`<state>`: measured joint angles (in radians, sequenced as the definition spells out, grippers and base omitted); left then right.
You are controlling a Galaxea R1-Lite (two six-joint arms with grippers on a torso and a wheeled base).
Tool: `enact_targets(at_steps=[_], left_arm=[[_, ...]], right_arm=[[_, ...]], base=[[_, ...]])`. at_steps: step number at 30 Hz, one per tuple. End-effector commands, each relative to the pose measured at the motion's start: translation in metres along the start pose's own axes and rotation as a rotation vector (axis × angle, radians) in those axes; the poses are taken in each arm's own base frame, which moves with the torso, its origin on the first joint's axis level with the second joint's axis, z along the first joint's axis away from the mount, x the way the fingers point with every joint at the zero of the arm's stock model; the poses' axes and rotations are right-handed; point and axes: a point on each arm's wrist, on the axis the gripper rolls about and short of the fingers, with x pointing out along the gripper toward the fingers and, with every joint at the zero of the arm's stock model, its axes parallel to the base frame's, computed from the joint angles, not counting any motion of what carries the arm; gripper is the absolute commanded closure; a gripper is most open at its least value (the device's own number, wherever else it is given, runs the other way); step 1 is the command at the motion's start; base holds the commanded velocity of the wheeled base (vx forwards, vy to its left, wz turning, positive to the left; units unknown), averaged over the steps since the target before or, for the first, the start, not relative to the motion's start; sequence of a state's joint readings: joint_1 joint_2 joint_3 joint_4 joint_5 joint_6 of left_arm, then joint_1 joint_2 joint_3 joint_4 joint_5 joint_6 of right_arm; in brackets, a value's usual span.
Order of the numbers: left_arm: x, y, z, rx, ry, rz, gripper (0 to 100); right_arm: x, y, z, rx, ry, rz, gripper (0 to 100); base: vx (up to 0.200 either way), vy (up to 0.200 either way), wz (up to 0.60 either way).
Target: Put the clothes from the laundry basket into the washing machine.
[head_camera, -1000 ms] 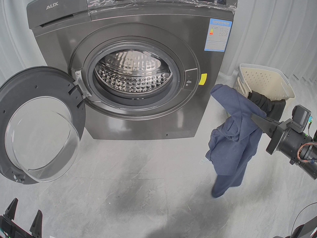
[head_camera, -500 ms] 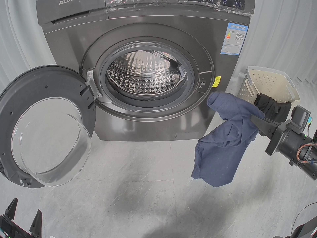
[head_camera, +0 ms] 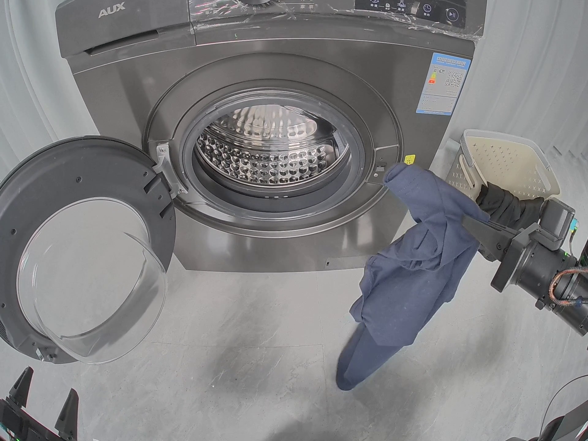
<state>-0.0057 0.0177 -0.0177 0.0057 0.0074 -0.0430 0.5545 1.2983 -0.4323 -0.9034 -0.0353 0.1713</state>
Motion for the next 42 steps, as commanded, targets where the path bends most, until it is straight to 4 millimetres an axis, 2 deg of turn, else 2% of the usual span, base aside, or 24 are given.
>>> enact_targets(at_steps=[1,20,27,32,42], left_arm=[[0.0,0.0,-0.004,0.0,0.002,0.0,0],[0.0,0.0,-0.004,0.0,0.002,0.0,0],[0.0,0.0,-0.004,0.008,-0.003,0.001,0],[0.0,0.0,-0.004,0.011,-0.003,0.001,0],[0.0,0.0,-0.005,0.046,-0.001,0.0,0]], right_arm=[[0.0,0.0,0.0,0.001,0.001,0.001,100],[0.001,0.01,-0.003,0.004,0.011,0.052,100],[0.016,0.022,-0.014,0.004,0.063,0.107,100],[0.017,0.023,-0.017,0.006,0.077,0.109,100],[0.021,0.025,-0.013,0.033,0.064,0.114,100]], base=[[0.0,0.0,0.0],[0.0,0.0,0.0],[0.0,0.0,0.0],[0.0,0.0,0.0],[0.0,0.18,0.0]])
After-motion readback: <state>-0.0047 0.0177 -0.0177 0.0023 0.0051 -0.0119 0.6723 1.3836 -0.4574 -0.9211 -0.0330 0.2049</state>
